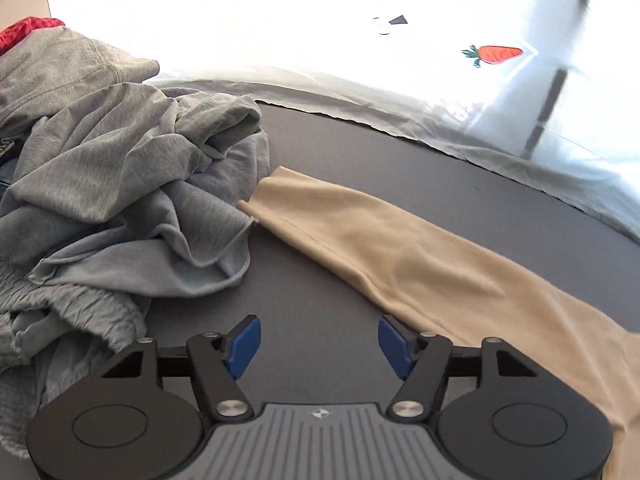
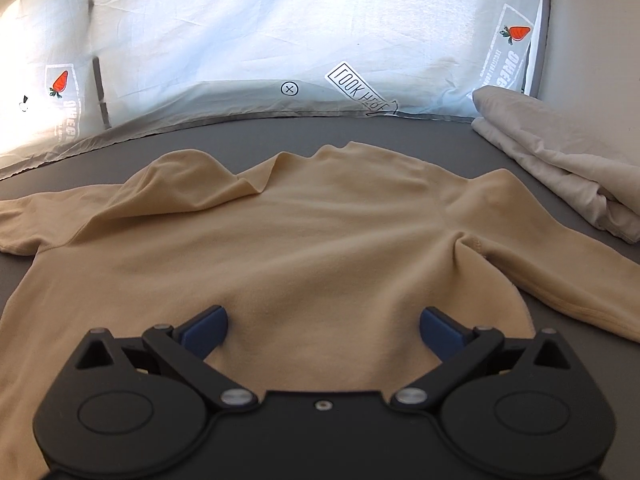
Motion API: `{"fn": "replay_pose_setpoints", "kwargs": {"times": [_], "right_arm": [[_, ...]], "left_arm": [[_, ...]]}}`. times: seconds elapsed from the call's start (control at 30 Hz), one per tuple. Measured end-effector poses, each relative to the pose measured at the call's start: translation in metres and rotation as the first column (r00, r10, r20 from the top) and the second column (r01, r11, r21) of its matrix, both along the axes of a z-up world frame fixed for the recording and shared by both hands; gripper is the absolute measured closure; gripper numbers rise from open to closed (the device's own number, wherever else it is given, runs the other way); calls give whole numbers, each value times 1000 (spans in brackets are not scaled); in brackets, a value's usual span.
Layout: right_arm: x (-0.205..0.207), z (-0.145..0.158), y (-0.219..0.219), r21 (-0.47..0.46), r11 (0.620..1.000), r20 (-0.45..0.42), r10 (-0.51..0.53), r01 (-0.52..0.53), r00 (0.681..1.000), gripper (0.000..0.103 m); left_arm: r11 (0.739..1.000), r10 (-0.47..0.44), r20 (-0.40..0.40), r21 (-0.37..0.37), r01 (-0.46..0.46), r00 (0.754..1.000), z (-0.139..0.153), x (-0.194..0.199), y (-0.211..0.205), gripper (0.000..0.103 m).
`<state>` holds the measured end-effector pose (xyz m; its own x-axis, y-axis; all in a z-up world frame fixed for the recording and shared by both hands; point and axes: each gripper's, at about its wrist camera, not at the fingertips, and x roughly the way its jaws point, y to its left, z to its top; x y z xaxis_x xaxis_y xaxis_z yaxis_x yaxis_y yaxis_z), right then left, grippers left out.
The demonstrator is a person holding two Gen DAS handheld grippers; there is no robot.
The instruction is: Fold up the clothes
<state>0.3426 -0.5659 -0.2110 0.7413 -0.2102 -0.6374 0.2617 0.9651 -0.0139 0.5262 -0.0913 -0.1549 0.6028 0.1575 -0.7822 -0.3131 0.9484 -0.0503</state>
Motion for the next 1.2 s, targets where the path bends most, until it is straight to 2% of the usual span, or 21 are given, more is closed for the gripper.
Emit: {"fn": "replay_pose_setpoints", "kwargs": {"times": [0.17,0.27,0.3,0.33,0.37,0.4,0.43,0.47,0.63,0.77,0.87,1.07,1.13,1.2], "right_arm": [[2,0,1,-3,1000,-2,-5,5,1000,0],[2,0,1,-2,1000,-2,-6,6,1000,0],[2,0,1,-2,1000,-2,-6,6,1000,0],[2,0,1,-2,1000,-2,-6,6,1000,0],[2,0,0,-2,1000,-1,-6,6,1000,0],[1,0,0,-2,1000,-1,-5,5,1000,0],[1,0,1,-2,1000,-1,-6,6,1000,0],[1,0,1,-2,1000,-1,-7,7,1000,0],[1,0,0,1,1000,0,-6,6,1000,0],[1,0,-1,4,1000,1,-3,3,1000,0],[1,1,-2,7,1000,1,-1,1,1000,0],[1,1,-2,8,1000,2,0,0,1000,0],[0,1,-2,9,1000,2,0,0,1000,0],[0,1,-2,9,1000,2,1,-1,1000,0]], "left_arm": [[995,98,31,-38,-96,995,-9,33,15,36],[990,124,15,-66,-123,992,-17,44,15,35],[991,126,9,-45,-125,992,-20,46,12,36],[993,118,18,4,-118,993,-22,46,6,44],[992,107,28,58,-109,994,-23,46,0,58],[994,84,33,74,-86,996,-21,45,-5,69],[995,58,37,83,-61,998,-20,43,-10,99],[993,59,45,98,-63,997,-16,38,-14,101],[977,61,115,197,-83,992,13,-8,-36,101],[954,31,156,290,-76,987,32,-70,-45,101],[937,14,159,343,-69,987,34,-116,-48,101],[954,36,70,294,-55,997,20,-187,-58,99],[965,37,35,258,-45,999,14,-203,-60,96],[974,73,6,213,-73,997,9,-216,-54,95]]}}
